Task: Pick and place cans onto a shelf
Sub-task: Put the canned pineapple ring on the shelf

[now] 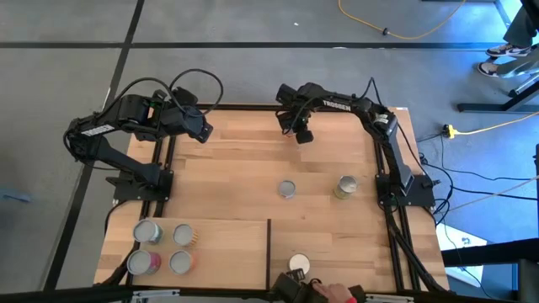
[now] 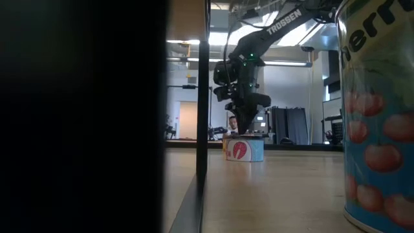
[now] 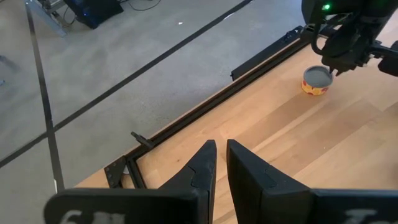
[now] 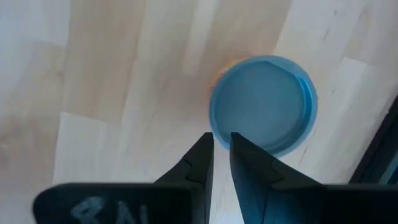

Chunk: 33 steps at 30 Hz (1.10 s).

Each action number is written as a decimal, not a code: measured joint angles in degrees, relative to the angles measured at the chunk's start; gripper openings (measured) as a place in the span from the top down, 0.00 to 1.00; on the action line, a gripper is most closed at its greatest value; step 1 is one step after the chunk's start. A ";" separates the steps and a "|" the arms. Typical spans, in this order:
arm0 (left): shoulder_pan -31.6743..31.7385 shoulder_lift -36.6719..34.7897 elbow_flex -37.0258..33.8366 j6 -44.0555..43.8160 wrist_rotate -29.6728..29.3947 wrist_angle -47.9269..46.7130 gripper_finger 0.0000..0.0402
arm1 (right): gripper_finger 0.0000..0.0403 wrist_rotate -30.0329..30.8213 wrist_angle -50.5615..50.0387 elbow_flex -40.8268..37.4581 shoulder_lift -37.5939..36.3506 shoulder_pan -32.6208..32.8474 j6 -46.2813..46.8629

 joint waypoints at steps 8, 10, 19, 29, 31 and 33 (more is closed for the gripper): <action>0.00 0.00 0.00 0.00 0.00 0.02 0.92 | 0.86 0.30 1.18 -3.09 -0.04 0.02 -1.64; 0.00 0.00 0.00 0.00 0.00 0.00 0.92 | 0.86 1.68 1.49 -3.36 -0.07 0.06 -1.70; 0.00 0.00 0.00 0.00 -0.02 0.02 0.92 | 0.86 2.01 1.99 -3.36 -0.09 0.02 -2.07; 0.00 0.00 0.00 0.00 -0.01 0.02 0.92 | 0.86 2.20 0.82 -0.82 -0.07 0.55 -2.99; 0.00 0.00 0.00 0.00 -0.02 0.02 0.92 | 0.86 2.10 0.71 -0.19 -0.09 0.55 -2.99; 0.00 0.00 0.00 0.00 -0.01 0.02 0.92 | 0.86 1.01 0.27 -0.19 -0.07 0.57 -2.97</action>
